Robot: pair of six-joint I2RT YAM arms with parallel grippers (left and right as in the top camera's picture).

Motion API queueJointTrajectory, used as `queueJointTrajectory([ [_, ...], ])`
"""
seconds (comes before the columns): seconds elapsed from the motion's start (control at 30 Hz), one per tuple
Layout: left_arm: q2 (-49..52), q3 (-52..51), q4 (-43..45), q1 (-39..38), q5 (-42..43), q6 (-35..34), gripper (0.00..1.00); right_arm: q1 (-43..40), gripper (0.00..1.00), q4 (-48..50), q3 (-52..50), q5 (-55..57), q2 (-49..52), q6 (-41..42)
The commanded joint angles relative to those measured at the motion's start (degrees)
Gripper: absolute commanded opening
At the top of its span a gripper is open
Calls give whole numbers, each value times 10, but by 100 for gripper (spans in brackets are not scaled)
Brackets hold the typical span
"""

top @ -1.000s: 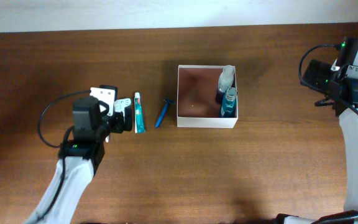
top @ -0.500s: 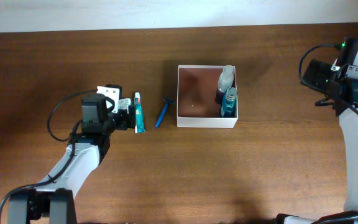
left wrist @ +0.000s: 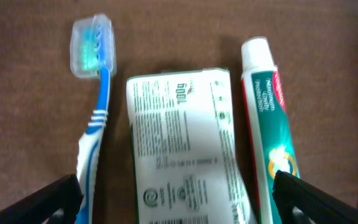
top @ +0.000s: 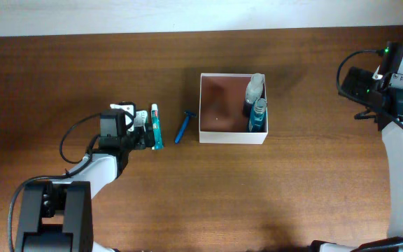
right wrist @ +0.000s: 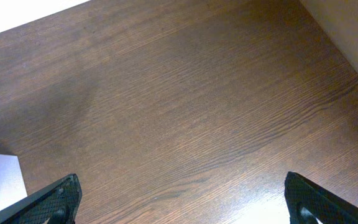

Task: Pack container
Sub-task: 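Move the left gripper over the green-white soap box and descend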

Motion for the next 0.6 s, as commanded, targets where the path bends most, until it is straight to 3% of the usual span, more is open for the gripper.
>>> queueJointTrajectory([
  [0.0,11,5,28,-1,-4,-5,95,0,99,0,5,3,3,7],
  [0.2,11,5,33,-5,-4,-5,72,0,99,0,5,3,3,7],
  [0.57,12,5,54,-21,-9,-5,64,0,99,0,5,3,3,7],
])
